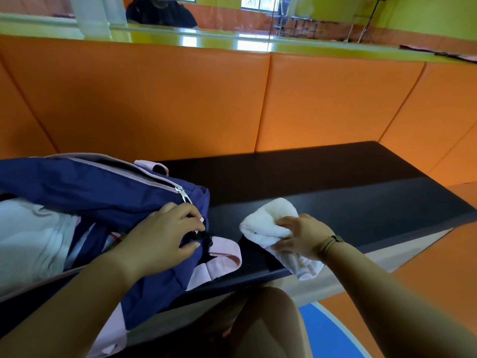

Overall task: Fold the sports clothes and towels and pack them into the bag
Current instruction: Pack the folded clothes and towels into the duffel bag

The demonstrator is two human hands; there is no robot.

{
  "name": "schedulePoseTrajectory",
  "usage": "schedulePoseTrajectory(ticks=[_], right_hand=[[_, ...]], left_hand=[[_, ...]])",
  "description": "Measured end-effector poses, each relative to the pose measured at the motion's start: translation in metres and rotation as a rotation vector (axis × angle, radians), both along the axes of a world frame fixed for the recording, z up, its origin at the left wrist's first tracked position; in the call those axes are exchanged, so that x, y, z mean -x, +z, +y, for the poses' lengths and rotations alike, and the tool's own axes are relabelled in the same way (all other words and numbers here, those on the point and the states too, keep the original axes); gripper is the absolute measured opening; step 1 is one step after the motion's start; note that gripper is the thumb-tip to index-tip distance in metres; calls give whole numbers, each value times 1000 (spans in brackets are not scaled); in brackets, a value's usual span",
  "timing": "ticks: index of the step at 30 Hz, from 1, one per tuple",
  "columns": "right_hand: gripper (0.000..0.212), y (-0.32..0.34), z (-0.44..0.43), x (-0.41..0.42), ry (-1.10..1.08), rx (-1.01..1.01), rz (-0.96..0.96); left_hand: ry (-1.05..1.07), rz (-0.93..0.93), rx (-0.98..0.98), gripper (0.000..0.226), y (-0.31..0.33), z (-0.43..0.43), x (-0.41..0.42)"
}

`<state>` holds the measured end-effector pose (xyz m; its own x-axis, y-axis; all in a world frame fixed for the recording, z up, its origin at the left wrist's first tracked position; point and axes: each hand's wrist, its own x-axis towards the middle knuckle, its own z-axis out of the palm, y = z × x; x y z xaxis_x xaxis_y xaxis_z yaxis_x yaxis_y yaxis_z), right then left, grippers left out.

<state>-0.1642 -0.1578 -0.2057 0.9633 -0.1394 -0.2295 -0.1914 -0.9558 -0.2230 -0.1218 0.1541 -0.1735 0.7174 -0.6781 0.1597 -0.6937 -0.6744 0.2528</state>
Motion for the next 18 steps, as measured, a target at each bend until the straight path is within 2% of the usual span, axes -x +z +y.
schedulePoseTrajectory(ticks=[4,8,11,13,15,17,18], right_hand=[[33,9,8,3,-75,10,-197],[35,38,34,4,-131,-211,-497],[41,62,67,0,-65,-368,-642],[51,75,94,-2,43,-432,-685],[54,83,121,-4,164,-465,-678],[52,88,146,-6,292,-429,-673],[52,90,157,-8,366,-370,-682]], left_hand=[[-20,6,-24,34,4,12,2],[-6,47,-63,66,9,41,7],[-17,39,-107,84,15,69,9],[-11,9,-171,75,19,93,8],[19,-63,-211,54,27,116,6],[34,-185,-228,32,34,142,1],[49,-227,-241,29,37,155,-3]])
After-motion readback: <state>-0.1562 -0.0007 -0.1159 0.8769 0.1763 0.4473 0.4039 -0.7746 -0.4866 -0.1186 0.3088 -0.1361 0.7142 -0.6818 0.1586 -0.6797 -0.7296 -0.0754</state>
